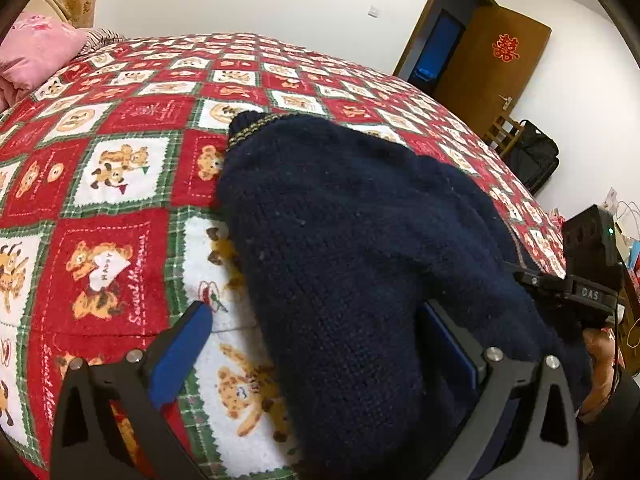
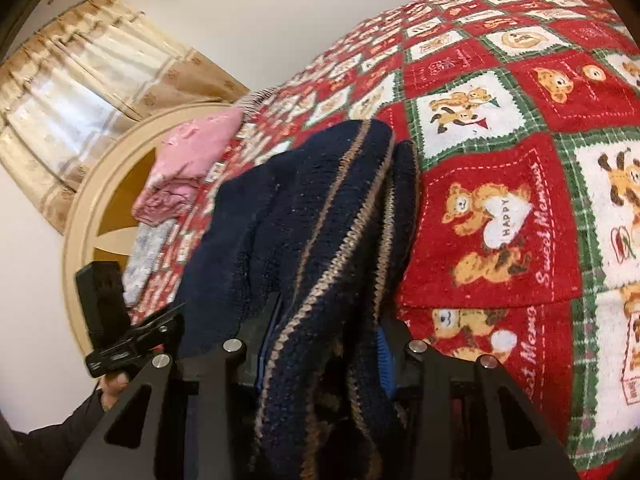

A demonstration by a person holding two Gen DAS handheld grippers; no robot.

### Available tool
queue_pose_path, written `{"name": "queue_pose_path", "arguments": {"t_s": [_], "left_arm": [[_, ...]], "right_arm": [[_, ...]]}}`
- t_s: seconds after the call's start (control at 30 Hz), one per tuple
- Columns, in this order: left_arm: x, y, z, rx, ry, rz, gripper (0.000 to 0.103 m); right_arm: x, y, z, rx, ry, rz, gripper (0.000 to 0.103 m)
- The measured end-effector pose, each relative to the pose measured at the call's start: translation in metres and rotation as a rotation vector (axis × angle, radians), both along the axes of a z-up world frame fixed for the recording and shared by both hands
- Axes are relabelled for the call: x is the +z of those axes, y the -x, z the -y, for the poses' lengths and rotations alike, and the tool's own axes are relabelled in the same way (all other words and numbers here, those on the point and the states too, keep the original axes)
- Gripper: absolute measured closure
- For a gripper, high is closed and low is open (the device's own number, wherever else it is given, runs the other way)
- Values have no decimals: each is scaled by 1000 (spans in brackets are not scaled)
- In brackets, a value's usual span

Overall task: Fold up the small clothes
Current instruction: 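Lift the striped end with the right gripper and fold it over the bundle, then grasp the navy bundle with the left gripper beside the right gripper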

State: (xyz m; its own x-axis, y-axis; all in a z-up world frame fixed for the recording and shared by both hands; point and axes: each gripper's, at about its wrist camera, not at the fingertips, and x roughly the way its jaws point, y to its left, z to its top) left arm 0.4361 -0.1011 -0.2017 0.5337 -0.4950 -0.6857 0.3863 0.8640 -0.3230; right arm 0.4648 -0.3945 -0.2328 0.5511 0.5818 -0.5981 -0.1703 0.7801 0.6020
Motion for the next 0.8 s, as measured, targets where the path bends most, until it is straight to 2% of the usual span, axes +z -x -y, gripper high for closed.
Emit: {"name": "queue_pose_path", "arguments": {"t_s": [0.13,0.27,0.33,0.43,0.47,0.5,0.57,0.6,0.67,0.73,0.8], "left_arm": [[-1,-2,3,-2,1,-5,0],[-1,-3,5,2,-4,1,0],[-1,-4,6,1,-1,-2,0],[-2,-5,4,-5,7,-9,0],[-1,-5,5,-10,4,-6,3],[0,-3,6,-29,13,-1,20],[4,1,9,-62,27,8,36],[8,4,12,-64,9,27,49],[15,8,14,-51,1,37,61],[21,9,11,-26,14,21,65],[29,16,10,-18,8,42,67]], "right_arm": [[-3,-1,2,4,-26,-7,58],[0,-6,-6,22,5,-16,55],[3,-9,-11,27,40,-17,56],[2,-6,-9,16,33,-20,62],[3,-5,-8,13,24,-20,65],[5,-4,-9,9,21,-17,66],[8,0,-10,-7,34,0,70],[12,4,-11,-17,42,16,70],[18,9,-12,-34,37,44,71],[23,15,-13,-46,28,63,72],[30,20,-14,-53,18,81,72]]}}
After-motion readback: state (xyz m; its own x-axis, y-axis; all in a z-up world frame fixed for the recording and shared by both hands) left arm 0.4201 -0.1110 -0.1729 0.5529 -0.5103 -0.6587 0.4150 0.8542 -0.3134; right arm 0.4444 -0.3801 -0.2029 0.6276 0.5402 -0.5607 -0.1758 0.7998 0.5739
